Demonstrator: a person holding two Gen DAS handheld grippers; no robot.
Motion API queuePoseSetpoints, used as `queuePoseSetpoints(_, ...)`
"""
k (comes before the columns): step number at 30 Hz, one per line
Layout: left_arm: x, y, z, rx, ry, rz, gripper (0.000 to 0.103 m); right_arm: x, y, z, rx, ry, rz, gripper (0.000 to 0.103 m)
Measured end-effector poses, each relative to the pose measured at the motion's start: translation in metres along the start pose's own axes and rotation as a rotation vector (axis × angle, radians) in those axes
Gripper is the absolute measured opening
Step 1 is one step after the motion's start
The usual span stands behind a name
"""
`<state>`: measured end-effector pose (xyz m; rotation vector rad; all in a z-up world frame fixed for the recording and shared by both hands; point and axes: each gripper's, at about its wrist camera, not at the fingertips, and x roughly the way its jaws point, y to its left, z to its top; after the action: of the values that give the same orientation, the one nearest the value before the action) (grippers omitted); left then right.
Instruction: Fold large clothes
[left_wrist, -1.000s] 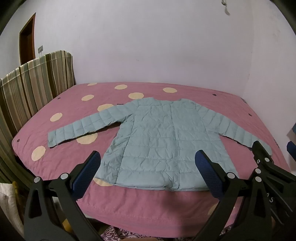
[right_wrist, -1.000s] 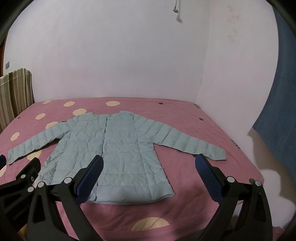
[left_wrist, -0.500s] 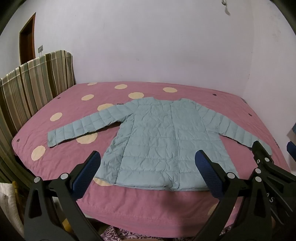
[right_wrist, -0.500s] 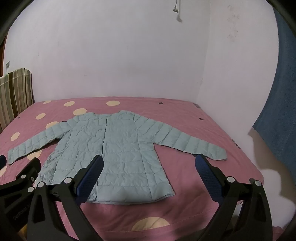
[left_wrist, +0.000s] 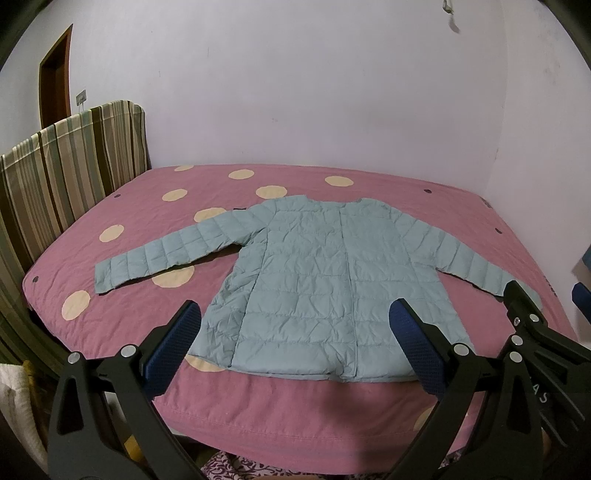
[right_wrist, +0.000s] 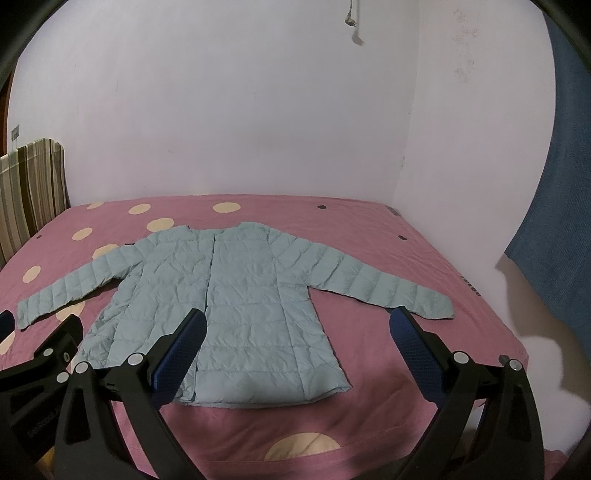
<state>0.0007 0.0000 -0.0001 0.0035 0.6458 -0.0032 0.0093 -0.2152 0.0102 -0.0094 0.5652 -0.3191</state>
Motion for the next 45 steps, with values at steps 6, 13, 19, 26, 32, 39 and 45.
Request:
queuePoseSetpoints(6,-0.0002,0.0001,-0.0001,-0.001,-0.002,-0.001,0.101,-0.0007,0.0004,0.0003,0.002,-0.001,0.001,0.098)
queuePoseSetpoints(13,-0.0002,0.0002,-0.0001,-0.002,-0.002,-0.001,0.101,-0.0007,0.0013,0.0002,0.001,-0.001,0.001,0.098)
queuePoseSetpoints(19,-0.0002,0.0003,-0.0001,-0.003,-0.002,-0.002,0.101,-0.0003,0.0015,-0.0003,0.003,-0.001,0.002,0.098)
queuePoseSetpoints(26,-0.0002,-0.0008,0.0025,-0.003,-0.002,-0.001,0.101,0.0025,0.0047,-0.0011,0.003,-0.001,0.002,0.098)
queuePoseSetpoints(32,-0.0001,-0.0007,0.0026,-0.003,-0.002,-0.002,0.101,0.003,0.0055,-0.0011,0.004,-0.001,0.003,0.098)
queuePoseSetpoints(39,-0.0001,-0.0005,0.0027,-0.004,-0.001,-0.003,0.101,0.0014,0.0043,-0.0003,0.005,0.0,0.003,0.098)
queuePoseSetpoints(45,-0.0001,-0.0008,0.0032,-0.005,0.0,-0.003,0.101,0.0035,0.0044,-0.0014,0.005,0.0,0.003,0.098)
